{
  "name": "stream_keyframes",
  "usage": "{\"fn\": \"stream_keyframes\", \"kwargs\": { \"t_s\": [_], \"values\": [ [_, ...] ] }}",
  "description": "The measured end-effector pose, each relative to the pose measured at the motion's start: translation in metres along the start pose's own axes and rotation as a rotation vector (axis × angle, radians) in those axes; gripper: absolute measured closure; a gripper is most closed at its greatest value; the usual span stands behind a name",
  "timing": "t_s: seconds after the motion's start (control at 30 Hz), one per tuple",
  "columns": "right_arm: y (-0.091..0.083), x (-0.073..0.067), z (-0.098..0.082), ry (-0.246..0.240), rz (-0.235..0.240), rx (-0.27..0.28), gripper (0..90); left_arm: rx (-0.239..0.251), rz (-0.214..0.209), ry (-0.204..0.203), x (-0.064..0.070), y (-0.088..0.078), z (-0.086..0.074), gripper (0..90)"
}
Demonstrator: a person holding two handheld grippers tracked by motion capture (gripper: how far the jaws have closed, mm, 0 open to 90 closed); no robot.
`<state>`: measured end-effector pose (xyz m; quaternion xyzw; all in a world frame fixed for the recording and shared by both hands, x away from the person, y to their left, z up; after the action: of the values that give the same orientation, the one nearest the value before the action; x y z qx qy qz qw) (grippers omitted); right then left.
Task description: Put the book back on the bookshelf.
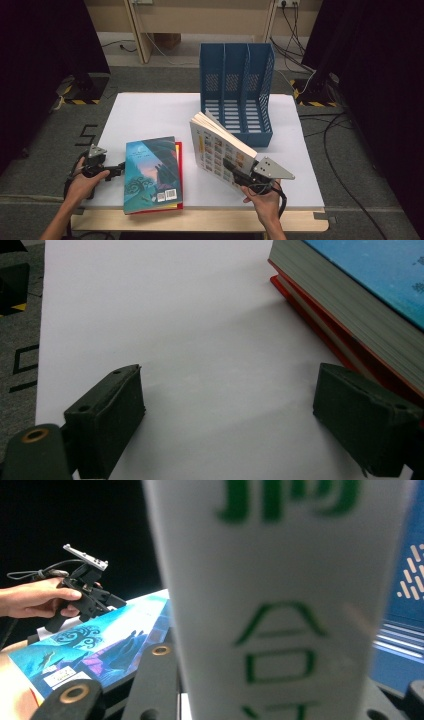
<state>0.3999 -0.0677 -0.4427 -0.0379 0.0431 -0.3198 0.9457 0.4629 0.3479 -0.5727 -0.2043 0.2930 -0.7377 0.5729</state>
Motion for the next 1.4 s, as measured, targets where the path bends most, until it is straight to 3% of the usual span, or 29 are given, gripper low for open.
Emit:
{"fn": "stream_keyframes", "kwargs": {
  "t_s": [0.43,0.57,0.77,0.93,1.03,1.13,1.4],
  "values": [
    [0.005,-0.001,-0.005,-0.008,-0.001,-0.002,71.4,0.000,0.000,-0.001,0.000,0.000,0.000,11.8],
    [0.005,0.000,-0.004,-0.052,-0.030,0.001,73.4,0.000,0.000,-0.001,0.000,0.000,0.000,11.9],
    [0.006,-0.003,-0.002,-0.031,-0.031,0.010,74.0,0.000,0.000,-0.001,0.000,0.000,0.000,11.9],
    [0.007,-0.005,0.007,-0.033,-0.013,0.026,74.1,0.000,-0.002,-0.002,0.000,0.000,0.000,11.8],
    [0.005,-0.007,0.011,-0.052,-0.024,0.016,74.1,0.000,-0.002,-0.002,0.000,0.000,0.000,11.9],
    [0.003,-0.005,0.014,-0.042,-0.033,0.010,74.1,0.000,-0.001,-0.001,0.000,0.000,0.000,11.9],
    [-0.010,0.005,0.029,-0.039,-0.080,0.036,74.1,0.000,-0.002,-0.002,0.000,0.000,0.000,11.8]
  ]
}}
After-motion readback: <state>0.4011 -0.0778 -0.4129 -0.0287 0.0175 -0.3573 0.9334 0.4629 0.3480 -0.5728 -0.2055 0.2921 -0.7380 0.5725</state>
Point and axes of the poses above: each handheld gripper's, and its own axes: y roughly forward along the jaws, z roughly out of its top, x roughly to its right, the point moved 10 cm from there along y, roughly forward along the jaws, and after that the axes turned 3 degrees about z, right-handed, at the moved point
